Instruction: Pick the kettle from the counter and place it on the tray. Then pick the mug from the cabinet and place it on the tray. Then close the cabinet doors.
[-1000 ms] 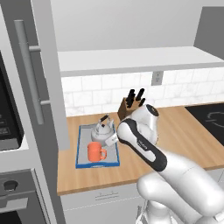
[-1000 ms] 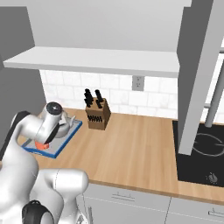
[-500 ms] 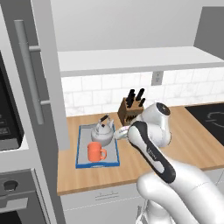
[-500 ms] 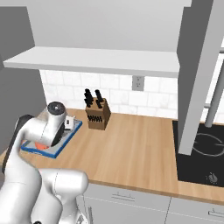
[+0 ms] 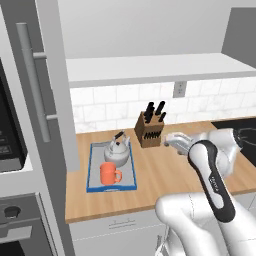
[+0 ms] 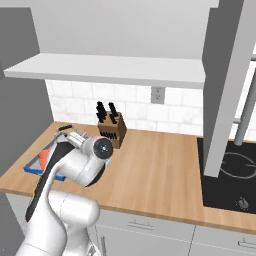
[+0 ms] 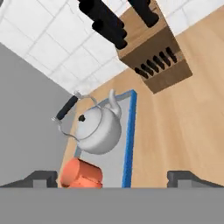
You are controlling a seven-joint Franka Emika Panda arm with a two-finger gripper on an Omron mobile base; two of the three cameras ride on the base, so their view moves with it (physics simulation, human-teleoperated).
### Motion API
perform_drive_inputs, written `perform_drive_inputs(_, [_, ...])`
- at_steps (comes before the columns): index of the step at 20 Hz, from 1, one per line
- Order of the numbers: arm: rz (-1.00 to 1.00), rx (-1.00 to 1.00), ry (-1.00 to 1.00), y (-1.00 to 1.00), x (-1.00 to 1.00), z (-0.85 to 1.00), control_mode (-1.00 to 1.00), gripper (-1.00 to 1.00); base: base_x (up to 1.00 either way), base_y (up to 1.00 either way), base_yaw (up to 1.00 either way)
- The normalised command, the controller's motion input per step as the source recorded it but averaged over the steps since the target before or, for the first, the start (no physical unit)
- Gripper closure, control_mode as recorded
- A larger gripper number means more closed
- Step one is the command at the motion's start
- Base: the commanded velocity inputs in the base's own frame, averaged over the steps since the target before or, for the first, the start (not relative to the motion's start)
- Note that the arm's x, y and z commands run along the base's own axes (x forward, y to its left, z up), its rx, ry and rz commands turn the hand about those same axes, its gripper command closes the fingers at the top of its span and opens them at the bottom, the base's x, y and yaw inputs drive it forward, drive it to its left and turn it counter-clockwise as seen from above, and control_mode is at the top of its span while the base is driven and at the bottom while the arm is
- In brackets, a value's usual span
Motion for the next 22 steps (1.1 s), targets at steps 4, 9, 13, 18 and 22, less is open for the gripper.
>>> perform_drive_inputs(4, [-0.27, 0.46, 0.07, -1.0, -0.01, 0.3, -1.0, -1.0, 0.0, 0.0, 0.0])
perform_drive_inputs(9, [-0.21, 0.28, -0.01, -0.74, -0.01, -0.04, -1.0, -1.0, 0.0, 0.0, 0.0])
perform_drive_inputs(13, [-0.16, 0.18, 0.02, -0.81, 0.0, 0.0, -1.0, -1.0, 0.0, 0.0, 0.0])
perform_drive_inputs(18, [-0.15, 0.17, 0.0, -0.84, 0.0, 0.0, -1.0, 1.0, 0.0, 0.0, 0.0])
perform_drive_inputs(22, [-0.14, 0.15, 0.0, -0.85, 0.0, 0.0, -1.0, 1.0, 0.0, 0.0, 0.0])
